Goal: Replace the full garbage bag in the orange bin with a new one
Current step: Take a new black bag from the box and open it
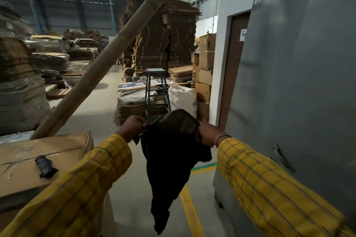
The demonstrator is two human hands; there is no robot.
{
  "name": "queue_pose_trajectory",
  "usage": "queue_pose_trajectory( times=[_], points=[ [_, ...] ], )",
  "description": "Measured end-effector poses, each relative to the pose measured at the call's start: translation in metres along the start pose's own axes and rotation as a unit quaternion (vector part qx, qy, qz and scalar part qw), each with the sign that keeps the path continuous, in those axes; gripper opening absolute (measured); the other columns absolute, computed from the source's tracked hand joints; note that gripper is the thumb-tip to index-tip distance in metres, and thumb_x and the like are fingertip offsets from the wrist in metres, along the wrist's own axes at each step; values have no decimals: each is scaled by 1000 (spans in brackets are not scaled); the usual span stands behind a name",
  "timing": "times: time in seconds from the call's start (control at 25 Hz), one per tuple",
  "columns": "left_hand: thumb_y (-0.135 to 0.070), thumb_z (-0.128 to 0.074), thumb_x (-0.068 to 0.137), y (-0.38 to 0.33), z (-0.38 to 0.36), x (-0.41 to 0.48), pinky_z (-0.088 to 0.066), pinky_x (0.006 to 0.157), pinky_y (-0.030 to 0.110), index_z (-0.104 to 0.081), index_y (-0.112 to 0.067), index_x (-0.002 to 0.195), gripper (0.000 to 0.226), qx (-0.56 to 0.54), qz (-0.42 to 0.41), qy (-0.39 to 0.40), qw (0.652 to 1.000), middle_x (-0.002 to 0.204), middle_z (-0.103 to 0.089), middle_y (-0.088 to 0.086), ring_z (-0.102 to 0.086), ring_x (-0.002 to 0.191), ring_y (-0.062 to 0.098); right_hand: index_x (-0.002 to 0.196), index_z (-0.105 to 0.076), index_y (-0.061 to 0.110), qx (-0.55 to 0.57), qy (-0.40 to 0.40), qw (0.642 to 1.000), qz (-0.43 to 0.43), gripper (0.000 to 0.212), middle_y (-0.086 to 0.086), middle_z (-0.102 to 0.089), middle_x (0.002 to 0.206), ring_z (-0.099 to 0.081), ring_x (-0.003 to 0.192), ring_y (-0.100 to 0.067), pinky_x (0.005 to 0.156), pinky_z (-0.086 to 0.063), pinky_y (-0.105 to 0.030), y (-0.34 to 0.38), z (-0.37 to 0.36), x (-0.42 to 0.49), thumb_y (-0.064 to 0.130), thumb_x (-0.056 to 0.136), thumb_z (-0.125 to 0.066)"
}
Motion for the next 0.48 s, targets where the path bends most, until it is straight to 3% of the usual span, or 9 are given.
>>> queue_pose_trajectory(
  times=[0.12,0.24,0.32,0.4,0.48],
  points=[
    [8,-48,89,0,-26,-9,-48,81,32,-73,1,96,27,102,-22,70,992,92,-65,12,-60,87,25,119,-68,4,44,115,989,-77,40,-11,-61,100,-67,110,-37,93,-56,-38,-20,-31,-8,18,82,-68],
    [-18,-60,90,19,-37,-9,-45,76,29,-69,1,104,26,242,-13,107,964,104,-70,16,-62,89,27,121,-69,6,-24,204,975,-80,45,-13,-68,110,-63,87,-29,84,-56,-37,-32,-45,-20,21,80,-72],
    [-43,-72,80,36,-37,-12,-50,82,30,-66,-9,109,45,284,11,125,951,110,-70,14,-62,90,25,121,-70,4,-52,235,965,-107,41,-14,-68,111,-60,78,-28,79,-53,-35,-44,-54,-28,18,82,-68],
    [-54,-76,69,40,-37,-13,-54,92,37,-55,-17,131,75,306,-24,111,945,123,-67,12,-65,101,27,120,-68,4,-41,211,967,-134,41,-16,-68,117,-65,88,-30,76,-50,-32,-51,-60,-30,20,82,-65],
    [-38,-75,77,15,-26,-17,-54,83,45,-15,-18,155,101,313,-95,8,945,139,-52,20,-65,103,41,122,-64,9,57,95,980,-162,52,-16,-68,122,-68,103,-32,78,-51,-32,-49,-46,-23,34,77,-65]
  ],
)
Point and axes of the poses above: each hand's wrist, its own x-axis towards the middle knuckle, its own z-axis out of the back of the hand, y = z × x, the point moved 7 cm from there along x, towards the middle knuckle
